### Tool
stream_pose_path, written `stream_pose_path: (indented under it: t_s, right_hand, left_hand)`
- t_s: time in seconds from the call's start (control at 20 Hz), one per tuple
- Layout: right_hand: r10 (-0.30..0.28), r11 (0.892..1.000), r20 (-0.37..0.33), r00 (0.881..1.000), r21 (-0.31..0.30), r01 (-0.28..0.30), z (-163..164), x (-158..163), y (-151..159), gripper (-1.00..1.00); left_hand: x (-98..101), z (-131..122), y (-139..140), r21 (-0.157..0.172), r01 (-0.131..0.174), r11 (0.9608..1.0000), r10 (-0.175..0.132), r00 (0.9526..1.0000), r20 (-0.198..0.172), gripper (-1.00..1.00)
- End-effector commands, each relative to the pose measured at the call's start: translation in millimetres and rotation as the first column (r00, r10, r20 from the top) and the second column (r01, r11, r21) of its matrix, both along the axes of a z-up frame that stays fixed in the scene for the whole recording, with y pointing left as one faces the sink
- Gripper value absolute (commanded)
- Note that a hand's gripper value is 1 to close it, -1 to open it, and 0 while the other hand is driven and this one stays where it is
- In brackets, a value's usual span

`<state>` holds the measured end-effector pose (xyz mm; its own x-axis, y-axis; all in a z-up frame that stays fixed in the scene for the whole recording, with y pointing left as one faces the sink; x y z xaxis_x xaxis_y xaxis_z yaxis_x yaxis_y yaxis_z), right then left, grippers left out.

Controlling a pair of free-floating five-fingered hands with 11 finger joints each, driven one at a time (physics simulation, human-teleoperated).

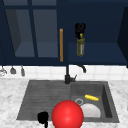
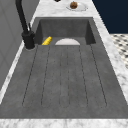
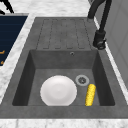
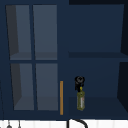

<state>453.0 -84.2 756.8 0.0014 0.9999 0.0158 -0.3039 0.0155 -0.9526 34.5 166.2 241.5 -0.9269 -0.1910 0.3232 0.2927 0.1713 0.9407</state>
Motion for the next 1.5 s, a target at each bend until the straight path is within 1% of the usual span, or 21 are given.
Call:
stream_pose_path:
  t_s: [0.0, 0.1, 0.15, 0.25, 0.35, 0.5, 0.6, 0.75, 1.0, 1.1, 1.15, 1.3, 1.45]
  right_hand:
    - [-0.021, 1.0, -0.006, 1.0, -0.011, 0.021, -7.6, 3.6, 7.5, 1.0]
    - [-0.026, 0.999, -0.03, 0.999, -0.02, 0.026, -11.4, 12.4, 13.1, 1.0]
    - [-0.022, 1.0, -0.056, 0.998, -0.015, 0.021, -20.0, 17.3, 13.1, 1.0]
    - [-0.009, 1.0, -0.075, 0.997, -0.001, 0.009, -24.1, 23.0, 9.2, 1.0]
    - [-0.001, 1.0, -0.085, 0.996, 0.03, 0.003, -23.5, 29.1, 10.8, 1.0]
    - [0.012, 0.998, -0.095, 0.995, 0.056, -0.007, -22.9, 37.8, 11.4, 1.0]
    - [0.027, 0.997, -0.079, 0.996, 0.073, -0.021, -20.6, 40.2, 11.2, 1.0]
    - [0.042, 0.996, -0.057, 0.998, 0.075, -0.037, -13.6, 32.0, 14.7, 1.0]
    - [0.03, 0.997, -0.043, 0.999, 0.077, -0.027, -4.2, 15.9, 12.3, 1.0]
    - [0.032, 0.997, -0.046, 0.998, 0.069, -0.029, -1.5, 12.3, 11.4, 1.0]
    - [0.036, 0.998, -0.044, 0.998, 0.061, -0.034, -0.6, 15.3, 12.1, 1.0]
    - [0.041, 0.998, -0.074, 0.996, 0.046, -0.038, -0.7, 19.1, 12.4, 1.0]
    - [0.045, 0.998, -0.079, 0.996, 0.038, -0.042, -2.0, 24.9, 10.9, 1.0]
  left_hand:
    - [0.0, 0.0, 0.0, 0.0, 0.0, 1.0, 0.0, 1.0, 0.0, 0.0]
    - [0.0, 0.0, 0.0, 0.0, 0.0, 1.0, 0.0, 1.0, 0.0, 0.0]
    - [0.0, 0.0, 0.0, 0.0, 0.0, 1.0, 0.0, 1.0, 0.0, 0.0]
    - [0.0, 0.0, 0.0, 0.0, 0.0, 1.0, 0.0, 1.0, 0.0, 0.0]
    - [0.0, 0.0, 0.0, 0.0, 0.0, 1.0, 0.0, 1.0, 0.0, 0.0]
    - [0.0, 0.0, 0.0, 0.0, 0.0, 1.0, 0.0, 1.0, 0.0, 0.0]
    - [0.0, 0.0, 0.0, 0.0, 0.0, 1.0, 0.0, 1.0, 0.0, 0.0]
    - [0.0, 0.0, 0.0, 0.0, 0.0, 1.0, 0.0, 1.0, 0.0, 0.0]
    - [0.0, 0.0, 0.0, 0.0, 0.0, 1.0, 0.0, 1.0, 0.0, 0.0]
    - [0.0, 0.0, 0.0, 0.0, 0.0, 1.0, 0.0, 1.0, 0.0, 0.0]
    - [0.0, 0.0, 0.0, 0.0, 0.0, 1.0, 0.0, 1.0, 0.0, 0.0]
    - [0.0, 0.0, 0.0, 0.0, 0.0, 1.0, 0.0, 1.0, 0.0, 0.0]
    - [0.0, 0.0, 0.0, 0.0, 0.0, 1.0, 0.0, 1.0, 0.0, 0.0]
